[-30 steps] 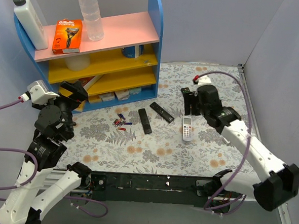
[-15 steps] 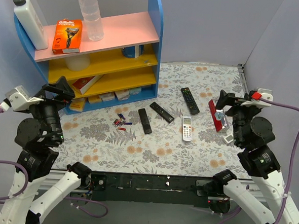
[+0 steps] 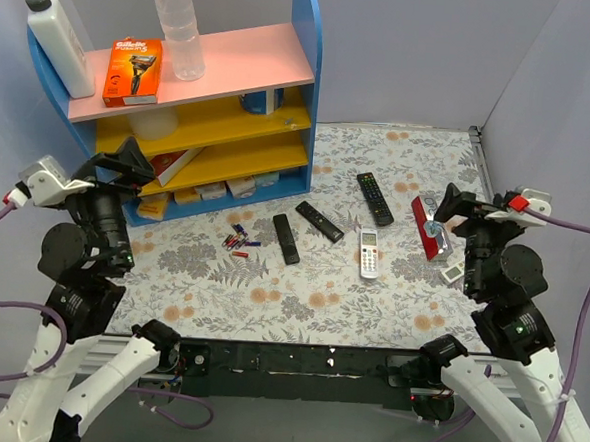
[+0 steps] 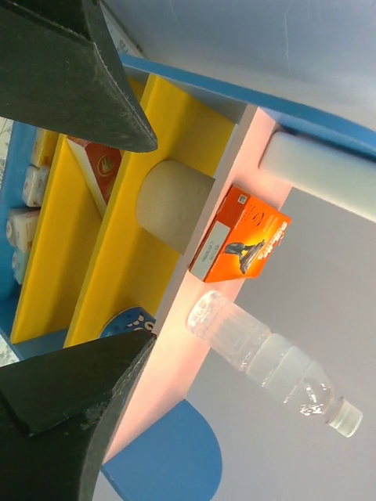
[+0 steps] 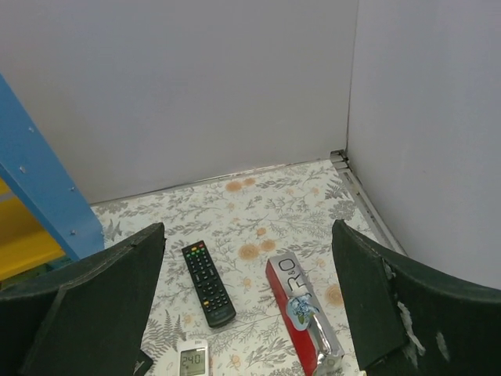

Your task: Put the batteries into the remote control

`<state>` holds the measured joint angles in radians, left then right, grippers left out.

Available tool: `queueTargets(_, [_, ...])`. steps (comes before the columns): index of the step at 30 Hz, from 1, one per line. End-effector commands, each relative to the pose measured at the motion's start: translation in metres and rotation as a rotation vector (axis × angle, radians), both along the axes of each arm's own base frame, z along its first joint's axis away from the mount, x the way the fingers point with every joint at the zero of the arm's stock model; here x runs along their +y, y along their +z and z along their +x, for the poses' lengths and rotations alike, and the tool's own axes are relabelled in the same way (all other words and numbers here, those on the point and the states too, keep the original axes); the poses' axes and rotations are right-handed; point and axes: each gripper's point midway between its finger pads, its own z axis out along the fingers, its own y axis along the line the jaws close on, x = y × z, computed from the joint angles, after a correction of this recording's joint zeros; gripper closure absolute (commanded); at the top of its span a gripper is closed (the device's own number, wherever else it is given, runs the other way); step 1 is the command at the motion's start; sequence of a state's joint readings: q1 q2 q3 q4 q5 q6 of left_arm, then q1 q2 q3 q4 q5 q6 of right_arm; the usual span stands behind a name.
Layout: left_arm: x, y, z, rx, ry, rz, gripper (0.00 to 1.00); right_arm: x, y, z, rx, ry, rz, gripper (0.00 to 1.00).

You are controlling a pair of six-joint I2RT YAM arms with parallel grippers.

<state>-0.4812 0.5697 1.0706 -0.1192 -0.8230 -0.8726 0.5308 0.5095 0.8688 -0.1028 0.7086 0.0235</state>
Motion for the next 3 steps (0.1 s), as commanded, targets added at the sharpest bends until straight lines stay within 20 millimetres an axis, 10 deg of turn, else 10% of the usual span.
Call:
queueTargets(1, [-0.0135, -0.0043, 0.0134, 0.017, -0.039, 0.046, 0.02, -0.0021, -0.0027, 0.0015, -0.014, -0.021, 0.060, 0.07])
queueTargets(3, [-0.0171, -0.0068, 0.0170, 0.025, -0.049, 0.058, 0.02, -0.0007, -0.0071, 0.0035, -0.007, -0.020, 0.063, 0.07])
